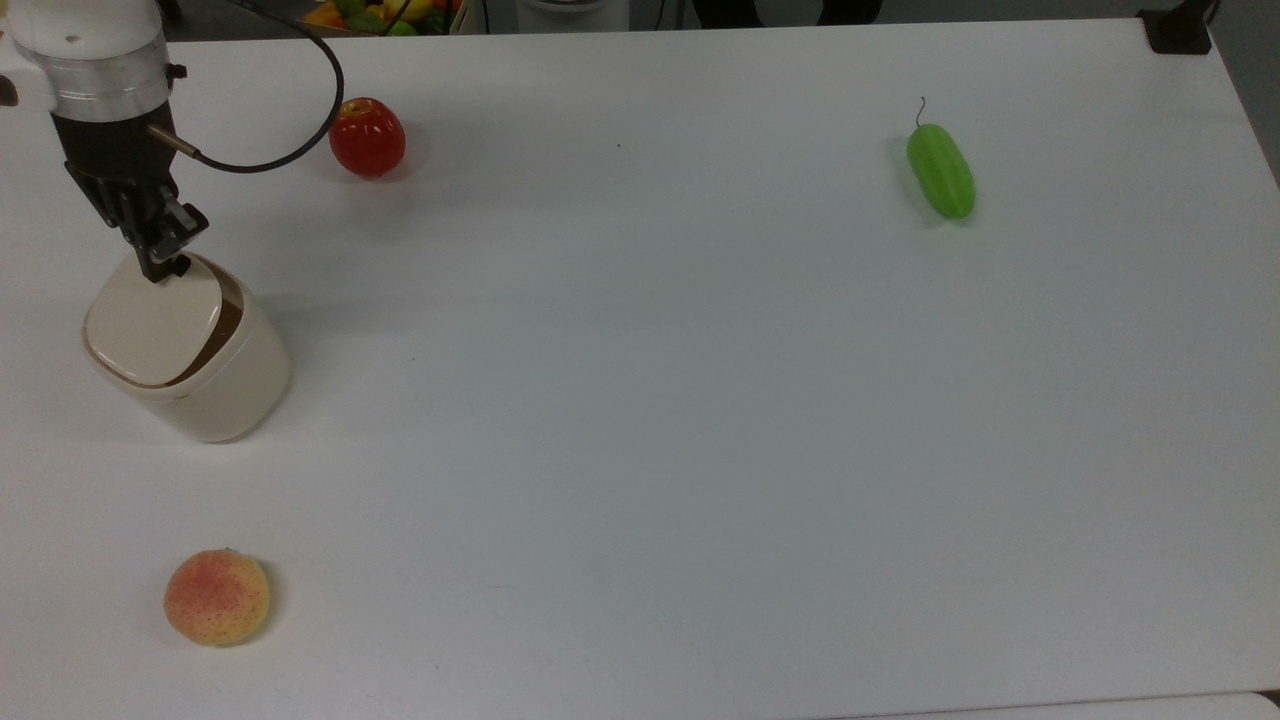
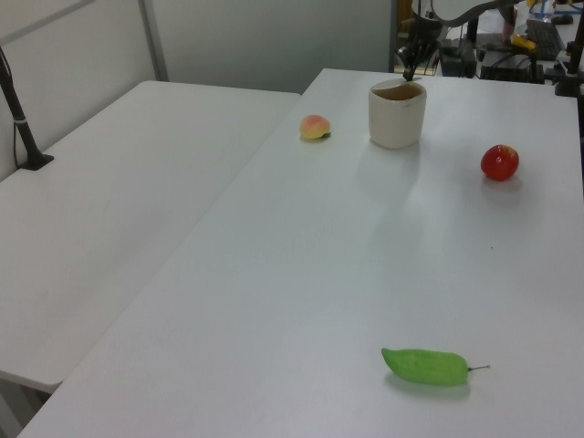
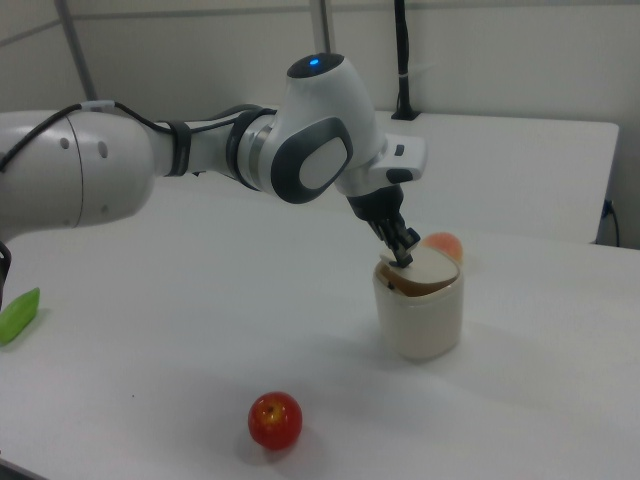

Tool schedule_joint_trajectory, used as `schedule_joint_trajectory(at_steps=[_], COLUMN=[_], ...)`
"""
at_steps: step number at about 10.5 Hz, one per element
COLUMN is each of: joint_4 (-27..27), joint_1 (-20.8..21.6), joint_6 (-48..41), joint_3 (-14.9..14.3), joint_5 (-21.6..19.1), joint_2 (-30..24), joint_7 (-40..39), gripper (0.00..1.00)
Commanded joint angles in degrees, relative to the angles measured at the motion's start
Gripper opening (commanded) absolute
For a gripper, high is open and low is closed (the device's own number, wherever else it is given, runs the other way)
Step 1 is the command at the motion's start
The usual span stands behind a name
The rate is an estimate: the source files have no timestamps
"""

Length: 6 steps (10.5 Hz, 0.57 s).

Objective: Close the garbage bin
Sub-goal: 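Push the raised lid down with the gripper until it shuts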

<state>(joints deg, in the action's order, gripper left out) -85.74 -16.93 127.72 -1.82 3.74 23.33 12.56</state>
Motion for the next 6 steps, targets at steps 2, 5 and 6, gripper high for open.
schedule_joint_trajectory(at_steps=[2,5,6], joint_4=[-1.1,-1.4,-1.4], joint_1=[0.4,0.4,0.4], joint_6=[-1.6,-1.2,-1.2], joint_3=[-0.2,-0.1,-0.1], joint_5=[-0.4,-0.4,-0.4], joint_2=[0.4,0.8,1.6], joint_7=[0.4,0.4,0.4], gripper=[0.0,0.0,0.0])
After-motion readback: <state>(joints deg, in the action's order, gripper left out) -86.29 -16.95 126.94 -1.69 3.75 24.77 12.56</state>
